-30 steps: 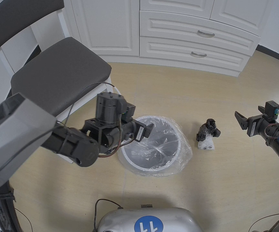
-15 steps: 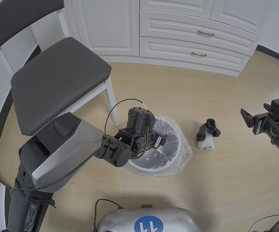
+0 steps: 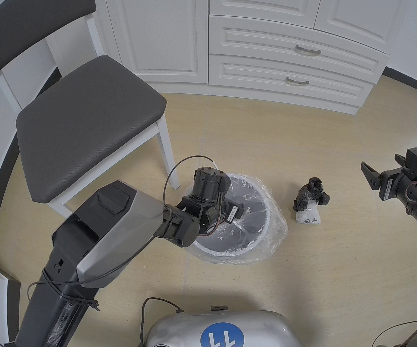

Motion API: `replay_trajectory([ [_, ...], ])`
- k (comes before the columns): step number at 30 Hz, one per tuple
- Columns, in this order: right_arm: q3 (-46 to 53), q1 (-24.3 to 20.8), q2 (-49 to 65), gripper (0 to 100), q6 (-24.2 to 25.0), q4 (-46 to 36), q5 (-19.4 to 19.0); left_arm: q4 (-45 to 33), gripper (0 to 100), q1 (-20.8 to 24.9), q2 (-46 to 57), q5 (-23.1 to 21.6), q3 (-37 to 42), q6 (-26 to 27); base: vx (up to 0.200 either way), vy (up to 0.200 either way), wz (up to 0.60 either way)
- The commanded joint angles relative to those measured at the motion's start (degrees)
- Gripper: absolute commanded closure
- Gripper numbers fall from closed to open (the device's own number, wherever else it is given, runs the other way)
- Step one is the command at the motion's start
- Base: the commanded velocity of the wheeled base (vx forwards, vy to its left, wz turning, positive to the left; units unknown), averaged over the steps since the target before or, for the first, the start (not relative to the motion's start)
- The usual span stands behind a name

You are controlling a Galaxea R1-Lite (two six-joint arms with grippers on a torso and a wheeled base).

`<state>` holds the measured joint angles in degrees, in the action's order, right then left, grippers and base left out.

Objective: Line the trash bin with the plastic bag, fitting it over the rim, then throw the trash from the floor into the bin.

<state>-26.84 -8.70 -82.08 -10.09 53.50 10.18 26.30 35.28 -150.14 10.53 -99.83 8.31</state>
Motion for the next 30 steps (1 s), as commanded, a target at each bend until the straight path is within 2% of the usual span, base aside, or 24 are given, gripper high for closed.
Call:
replay_trajectory([
  [1, 0.0, 0.2, -0.9, 0, 0.0, 0.0, 0.0, -1.3, 0, 0.0, -4.0, 0.2, -4.4, -0.1, 0.000, 0.000, 0.00],
  [7, 0.0, 0.3, -1.5, 0, 0.0, 0.1, 0.0, -6.4, 0, 0.0, -9.5, 1.9, -14.8, -0.1, 0.000, 0.000, 0.00],
  [14, 0.1, 0.4, -1.4, 0, 0.0, 0.0, -0.1, -10.0, 0, 0.0, -10.9, 1.5, -14.8, 0.0, 0.000, 0.000, 0.00],
  [23, 0.2, 0.4, -1.7, 0, -0.1, 0.1, -0.1, -8.9, 0, 0.0, -10.8, 1.4, -14.8, -0.7, 0.000, 0.000, 0.00],
  [30, 0.4, 0.4, -1.1, 0, -0.1, 0.0, -0.2, -9.3, 0, 0.5, -6.4, 1.9, -14.8, -2.7, 0.000, 0.000, 0.00],
])
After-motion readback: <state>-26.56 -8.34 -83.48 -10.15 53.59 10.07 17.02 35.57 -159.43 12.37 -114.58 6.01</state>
